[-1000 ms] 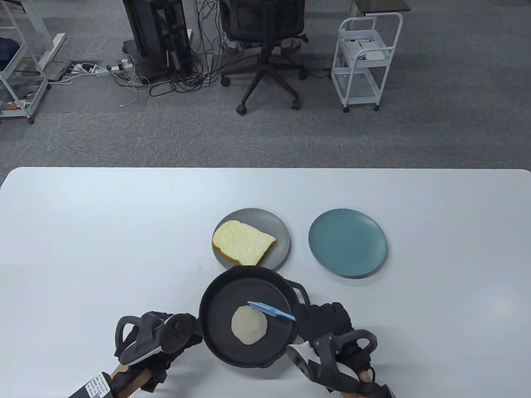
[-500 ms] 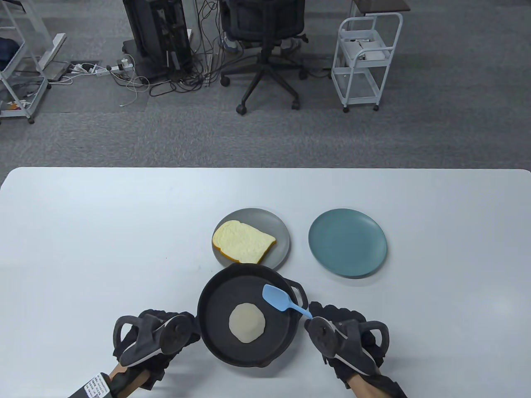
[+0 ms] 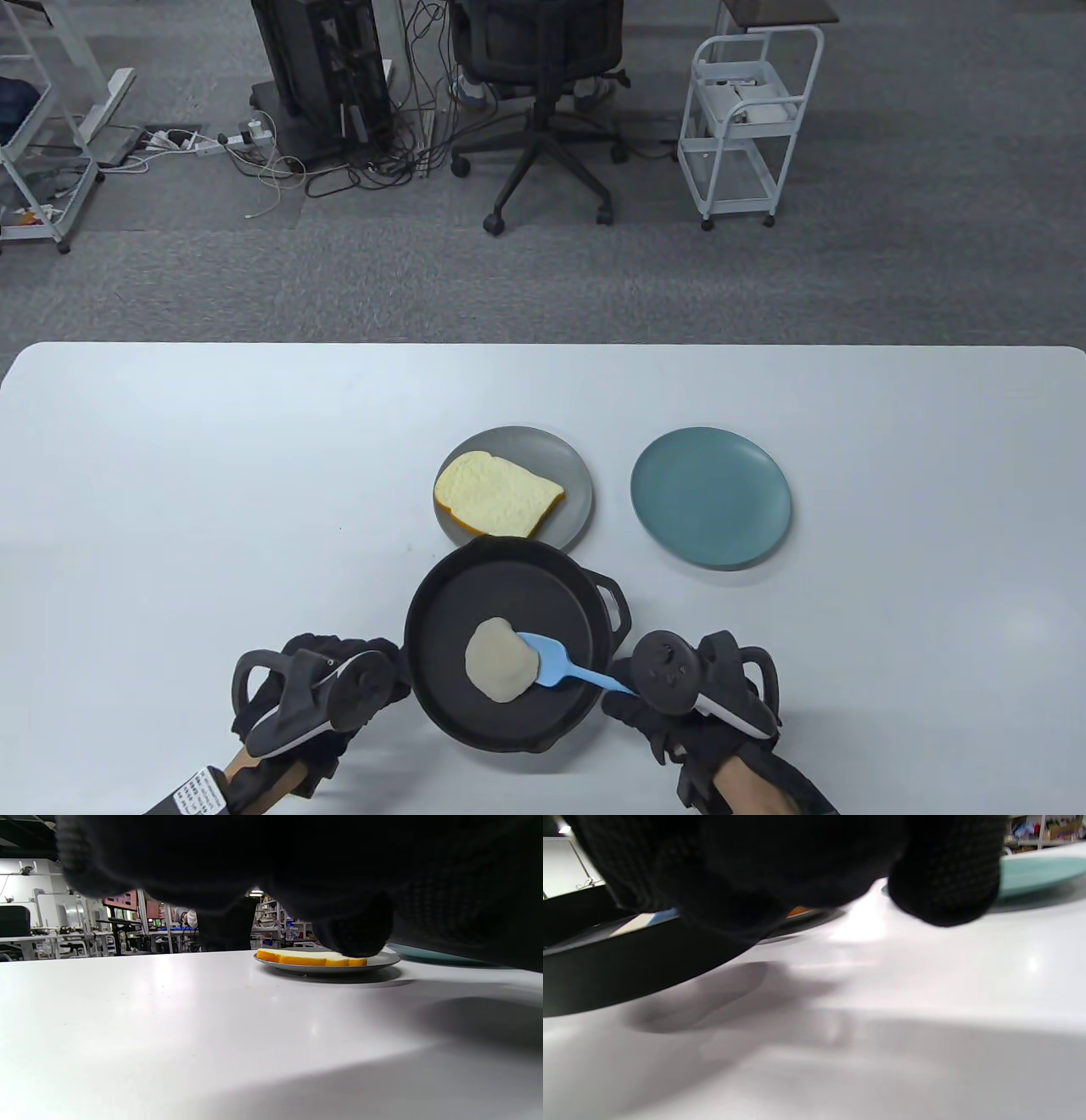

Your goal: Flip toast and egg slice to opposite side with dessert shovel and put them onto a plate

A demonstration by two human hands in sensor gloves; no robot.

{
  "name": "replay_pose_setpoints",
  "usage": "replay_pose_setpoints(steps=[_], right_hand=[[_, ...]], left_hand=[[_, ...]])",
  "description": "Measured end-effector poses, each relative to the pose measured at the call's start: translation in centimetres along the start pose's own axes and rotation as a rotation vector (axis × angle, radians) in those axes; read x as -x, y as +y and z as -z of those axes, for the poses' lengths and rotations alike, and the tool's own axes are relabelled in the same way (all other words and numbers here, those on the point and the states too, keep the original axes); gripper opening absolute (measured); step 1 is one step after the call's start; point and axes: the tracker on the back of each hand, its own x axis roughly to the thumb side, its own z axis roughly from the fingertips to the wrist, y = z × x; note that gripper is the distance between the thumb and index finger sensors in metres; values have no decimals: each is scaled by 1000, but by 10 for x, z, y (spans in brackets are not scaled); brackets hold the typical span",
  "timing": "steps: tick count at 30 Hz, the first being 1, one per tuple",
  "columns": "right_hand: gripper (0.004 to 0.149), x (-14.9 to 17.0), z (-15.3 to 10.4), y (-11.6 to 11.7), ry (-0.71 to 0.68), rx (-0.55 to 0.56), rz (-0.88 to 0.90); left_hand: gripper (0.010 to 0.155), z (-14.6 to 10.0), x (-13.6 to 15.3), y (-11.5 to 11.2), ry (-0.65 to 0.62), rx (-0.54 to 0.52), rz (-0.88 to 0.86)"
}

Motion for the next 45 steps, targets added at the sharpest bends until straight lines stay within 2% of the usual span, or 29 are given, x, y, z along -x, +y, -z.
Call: replay_pose_setpoints(steps=[6,15,22,27,37,45], right_hand=[[54,0,3,4,34,-88,83],[53,-14,7,13,7,-140,119],[53,-28,12,25,-2,-162,252],[53,-29,13,28,-22,-194,323],[53,-22,13,26,-7,-174,378],[52,3,10,8,39,-88,498]], left_hand=[[48,0,-4,-2,-3,0,42],[47,-5,-18,-1,-39,-18,93],[48,-7,-29,-1,-72,0,45],[48,-6,-25,-2,-61,11,58],[48,-4,-20,-4,-51,24,38],[49,-2,-13,-4,-36,37,18]])
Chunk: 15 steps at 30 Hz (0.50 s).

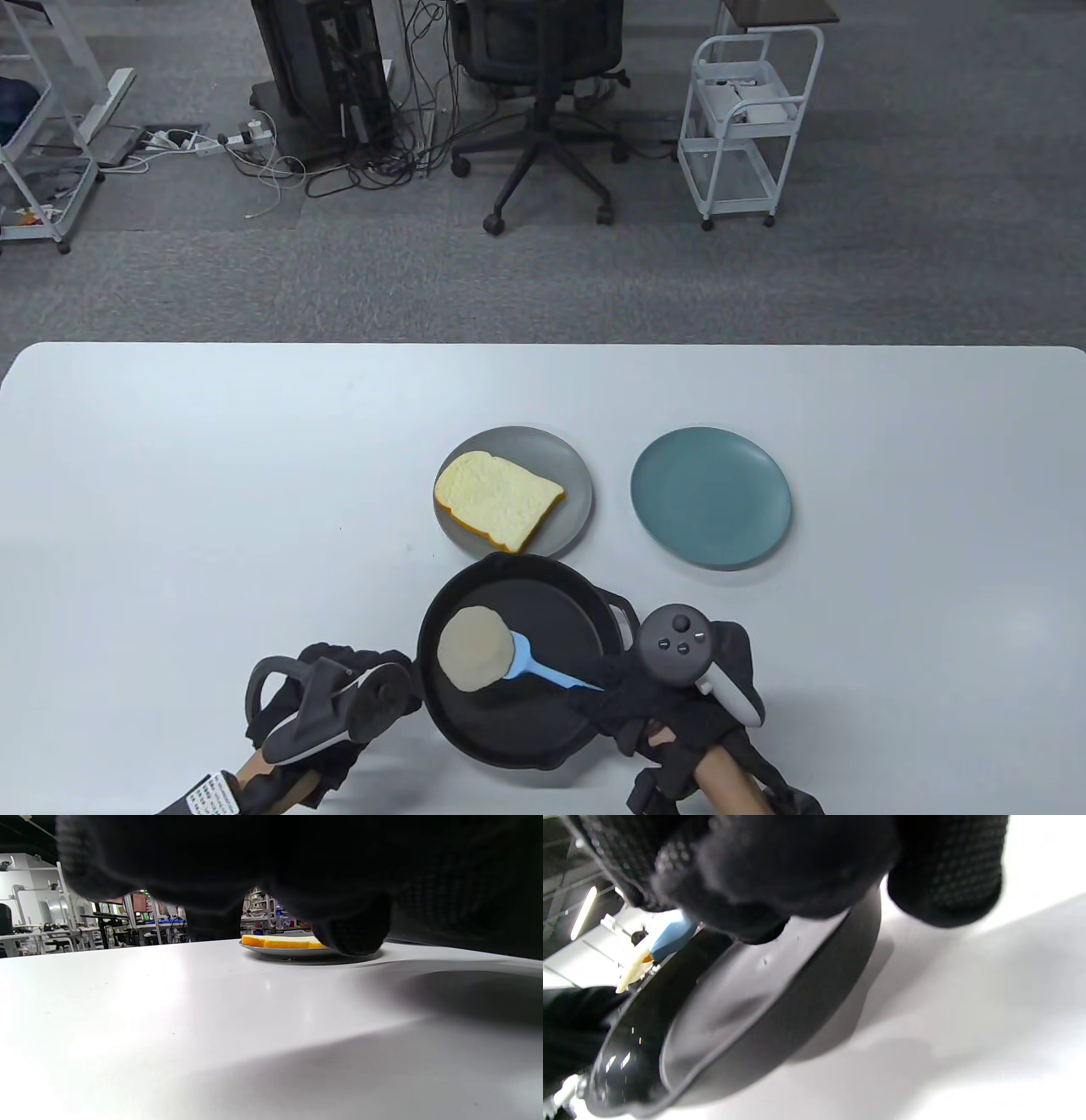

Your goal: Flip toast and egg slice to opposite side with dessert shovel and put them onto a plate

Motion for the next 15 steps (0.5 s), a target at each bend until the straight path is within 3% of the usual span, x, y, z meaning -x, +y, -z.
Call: replay_pose_setpoints(steps=[15], right_hand=[[53,42,-22,-69,226,361,167]], left_hand=[[49,-3,-2,7,-21,-7,-15]])
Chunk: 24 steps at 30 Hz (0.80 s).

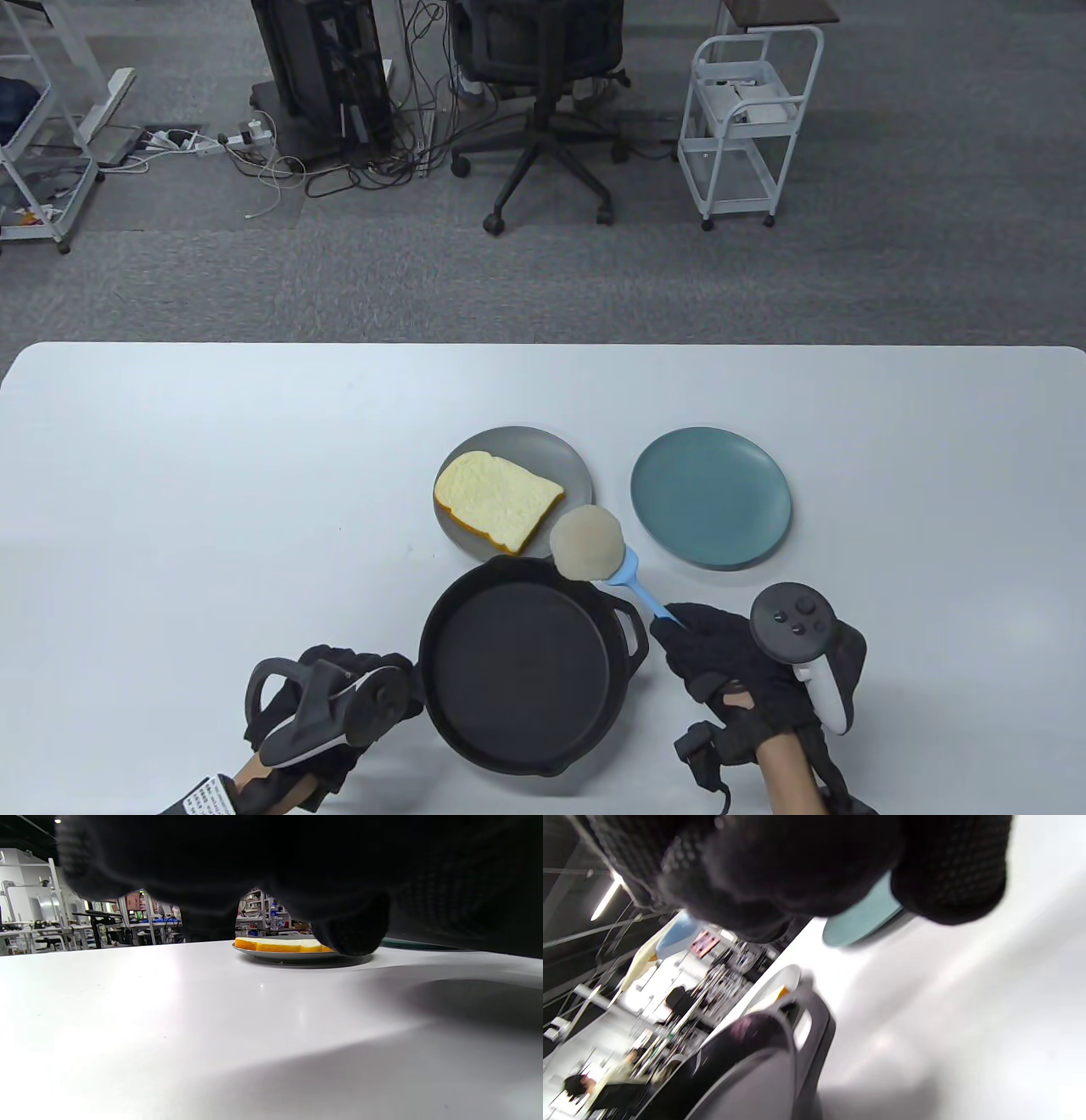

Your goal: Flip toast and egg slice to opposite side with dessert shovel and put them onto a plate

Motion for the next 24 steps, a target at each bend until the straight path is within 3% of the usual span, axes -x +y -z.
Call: replay_pose_setpoints(steps=[4,7,12,20,24], right_hand=[[53,6,6,-16,105,92,20],[53,2,17,-30,162,191,-62],[53,8,44,-40,235,245,-133],[52,43,78,-19,365,281,-312],[52,42,81,-6,291,336,-618]], left_hand=[[49,0,-1,0,-6,0,0],[49,-1,-1,0,-7,0,5],[49,-1,-1,1,-7,-4,9],[49,-1,-3,1,-16,-19,14],[49,-1,-3,1,-15,-17,6]])
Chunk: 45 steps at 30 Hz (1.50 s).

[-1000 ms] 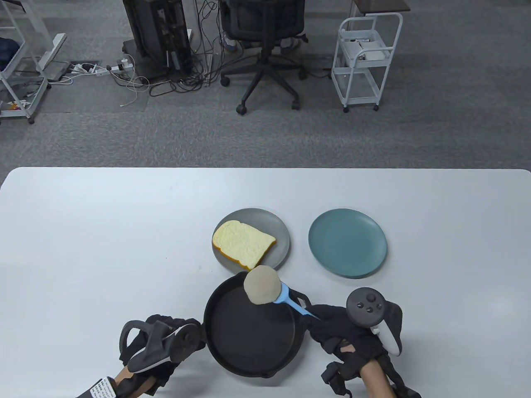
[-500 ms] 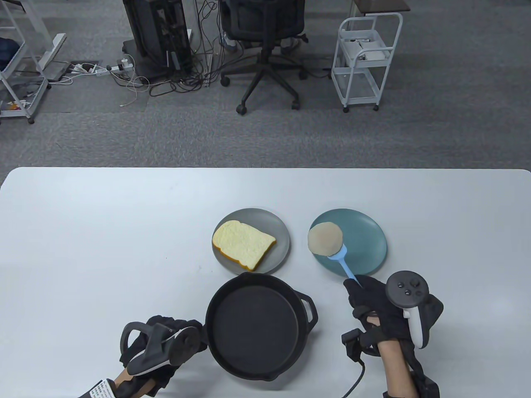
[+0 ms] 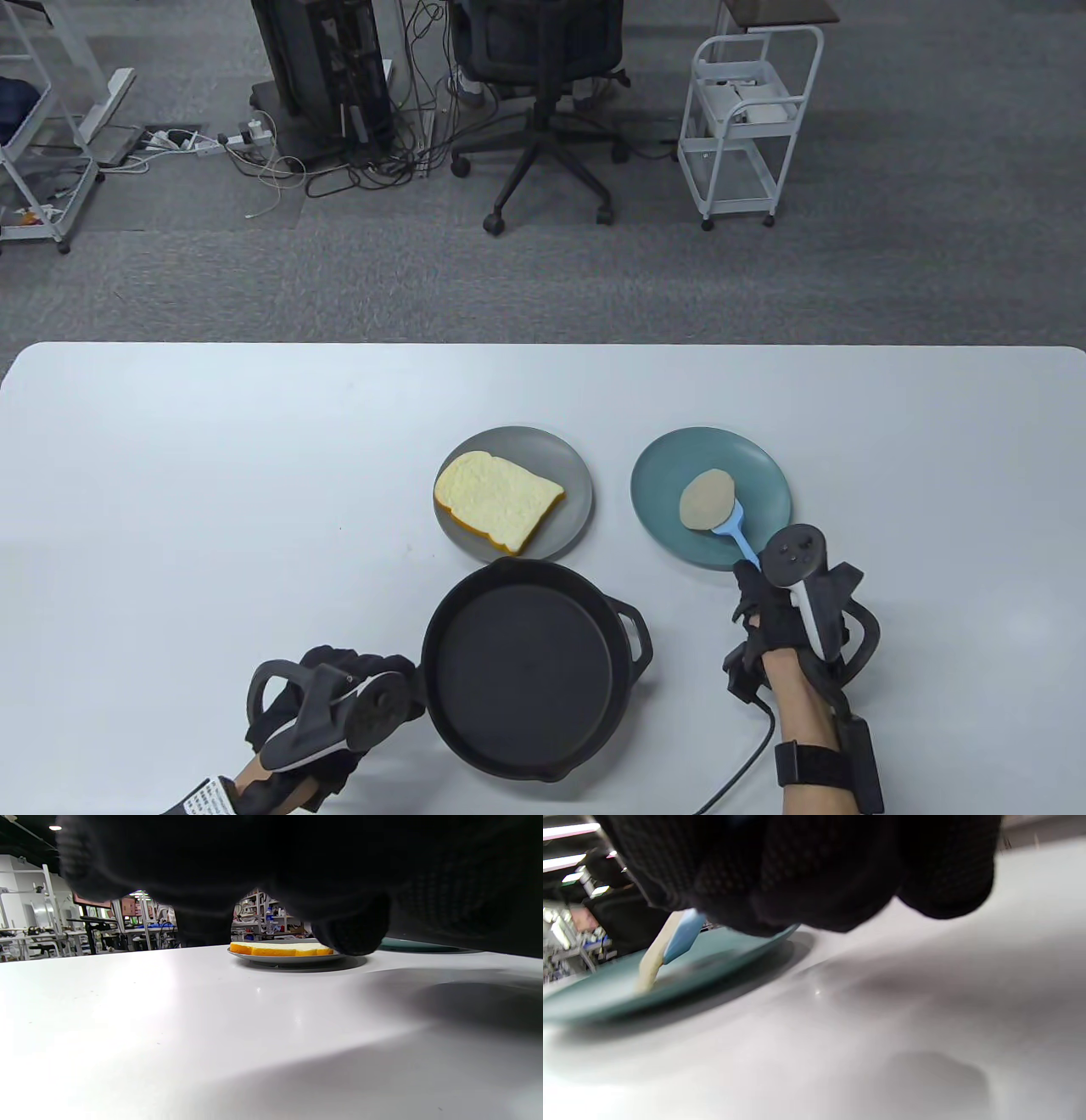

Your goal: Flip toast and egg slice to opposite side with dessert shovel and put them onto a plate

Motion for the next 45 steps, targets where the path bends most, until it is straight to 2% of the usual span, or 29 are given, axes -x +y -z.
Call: replay_pose_setpoints(steps=[7,13,16,22,28,34,39,41,45], right_hand=[[51,-13,-8,1,-77,205,-273],[51,-14,-10,-5,-76,307,-412],[51,-8,-9,-12,-50,324,-421],[52,14,-12,-39,37,295,-275],[53,13,-30,-57,66,253,-117],[53,-16,-61,-70,-80,199,9],[53,-41,-89,-69,-236,106,97],[53,-47,-96,-69,-279,101,100],[53,-58,-111,-69,-366,6,149]], left_hand=[[49,0,-1,0,-9,1,1],[49,0,-2,0,-14,-1,5],[49,0,-2,0,-14,0,6],[49,0,-2,0,-9,-2,5],[49,-1,-2,0,-8,5,12],[49,0,-1,0,-2,10,10],[49,0,-1,1,-3,11,15],[49,0,0,2,2,8,10],[49,1,1,2,-3,9,12]])
